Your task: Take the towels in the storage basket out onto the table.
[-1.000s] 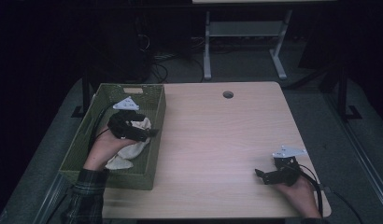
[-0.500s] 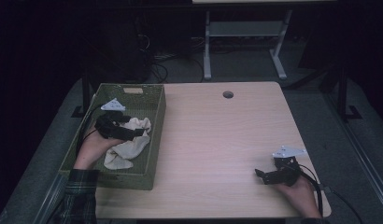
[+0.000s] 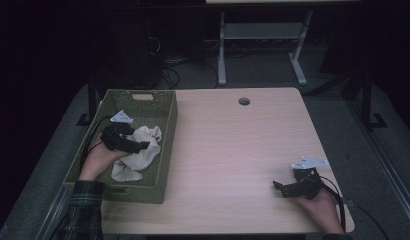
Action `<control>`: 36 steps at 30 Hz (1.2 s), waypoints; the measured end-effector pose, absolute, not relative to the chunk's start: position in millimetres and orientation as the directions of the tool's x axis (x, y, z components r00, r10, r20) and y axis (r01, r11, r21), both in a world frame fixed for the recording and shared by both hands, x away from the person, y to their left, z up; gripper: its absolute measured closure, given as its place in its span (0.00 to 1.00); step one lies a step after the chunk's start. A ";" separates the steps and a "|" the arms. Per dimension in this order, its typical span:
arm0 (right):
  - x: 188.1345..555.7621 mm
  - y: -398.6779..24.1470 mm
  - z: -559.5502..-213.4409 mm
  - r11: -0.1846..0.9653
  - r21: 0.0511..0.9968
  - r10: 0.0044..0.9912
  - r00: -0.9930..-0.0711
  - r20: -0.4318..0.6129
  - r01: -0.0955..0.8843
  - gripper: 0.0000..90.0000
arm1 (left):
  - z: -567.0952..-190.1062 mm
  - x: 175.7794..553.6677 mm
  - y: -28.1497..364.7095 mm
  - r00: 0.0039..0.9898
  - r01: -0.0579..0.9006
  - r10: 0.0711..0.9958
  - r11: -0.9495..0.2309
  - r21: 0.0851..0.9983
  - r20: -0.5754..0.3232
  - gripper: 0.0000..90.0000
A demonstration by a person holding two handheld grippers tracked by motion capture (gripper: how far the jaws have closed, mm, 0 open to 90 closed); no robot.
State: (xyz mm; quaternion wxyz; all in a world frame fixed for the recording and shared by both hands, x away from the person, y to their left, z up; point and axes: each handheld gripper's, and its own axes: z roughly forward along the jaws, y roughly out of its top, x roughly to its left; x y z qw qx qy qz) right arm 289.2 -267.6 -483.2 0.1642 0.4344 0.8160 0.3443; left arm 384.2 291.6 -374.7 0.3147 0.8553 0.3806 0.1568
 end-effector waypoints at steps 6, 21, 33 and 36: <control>289.2 -267.6 -483.2 0.386 0.705 0.822 -0.569 0.031 0.596 0.03 | -386.6 388.5 292.6 0.643 0.593 0.764 -0.536 0.602 0.047 0.17; 289.2 -267.6 -483.2 0.386 0.704 0.822 -0.569 0.031 0.596 0.03 | -417.7 397.5 292.5 0.620 0.679 0.781 -0.580 0.451 0.071 0.15; 289.1 -267.5 -483.2 0.385 0.704 0.822 -0.568 0.031 0.596 0.03 | -434.0 399.7 291.6 0.616 0.732 0.786 -0.594 0.335 0.048 0.16; 289.1 -267.5 -483.2 0.385 0.704 0.822 -0.568 0.031 0.596 0.03 | -436.1 399.3 290.4 0.607 0.743 0.794 -0.581 0.331 0.032 0.17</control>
